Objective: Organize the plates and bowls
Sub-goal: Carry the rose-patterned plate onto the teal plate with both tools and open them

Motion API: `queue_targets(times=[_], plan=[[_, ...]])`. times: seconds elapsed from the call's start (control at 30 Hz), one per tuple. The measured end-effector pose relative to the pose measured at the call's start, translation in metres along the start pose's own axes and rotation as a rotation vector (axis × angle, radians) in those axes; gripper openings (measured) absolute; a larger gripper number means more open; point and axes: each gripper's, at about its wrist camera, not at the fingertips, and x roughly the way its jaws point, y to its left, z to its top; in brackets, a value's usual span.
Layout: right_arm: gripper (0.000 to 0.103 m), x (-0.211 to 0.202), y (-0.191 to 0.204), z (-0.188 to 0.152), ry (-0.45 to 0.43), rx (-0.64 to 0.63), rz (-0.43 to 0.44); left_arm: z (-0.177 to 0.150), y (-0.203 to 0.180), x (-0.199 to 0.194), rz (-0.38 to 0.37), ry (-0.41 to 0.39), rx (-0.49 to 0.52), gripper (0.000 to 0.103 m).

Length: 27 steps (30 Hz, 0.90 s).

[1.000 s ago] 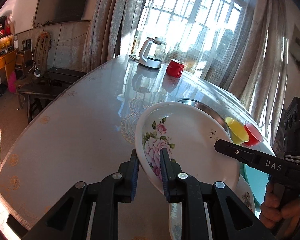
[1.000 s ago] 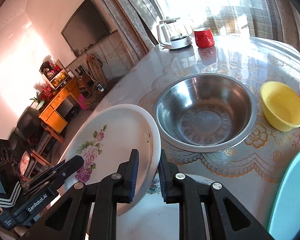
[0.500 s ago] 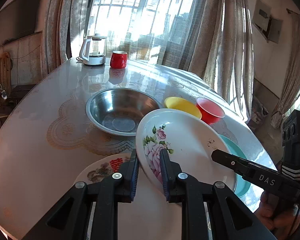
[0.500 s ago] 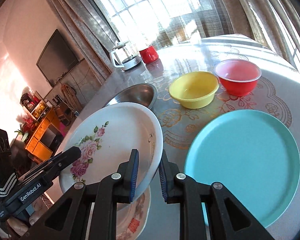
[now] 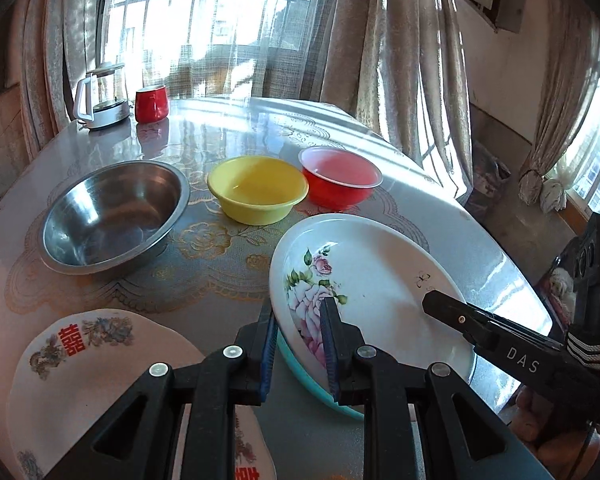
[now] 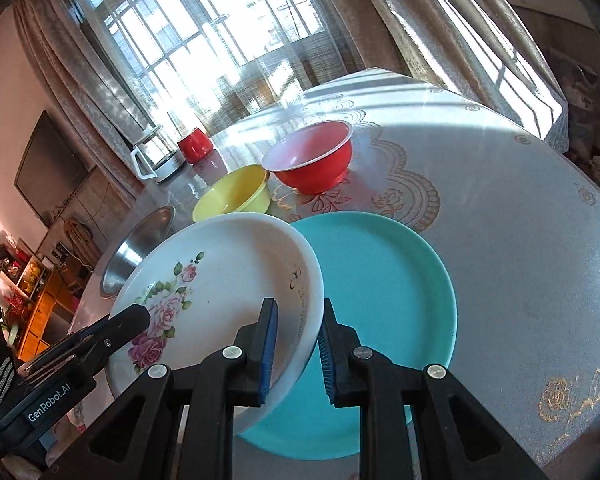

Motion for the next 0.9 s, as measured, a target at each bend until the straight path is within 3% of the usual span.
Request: queue_targets(times=[0.17, 0.43, 0.57, 0.9], plan=[[0.021, 0.007, -0.016, 0.000, -0.002, 0.007, -0.064, -0.001, -0.012, 0.020, -0.003, 0.039, 0.004, 0.022], [0.021, 0.023, -0.028, -0.009, 0.014, -0.038, -0.172, -0.016, -0.029, 0.058, 0.076, 0.158, 0.063, 0.023], [0.021, 0.023, -0.026, -0.009, 0.002, -0.060, -0.205, -0.018, -0.029, 0.060, 0.080, 0.156, 0.053, 0.023], [0.021, 0.024, -0.028, -0.007, 0.001, -0.064, -0.196, -0.016, -0.032, 0.060, 0.118, 0.145, 0.066, 0.024]])
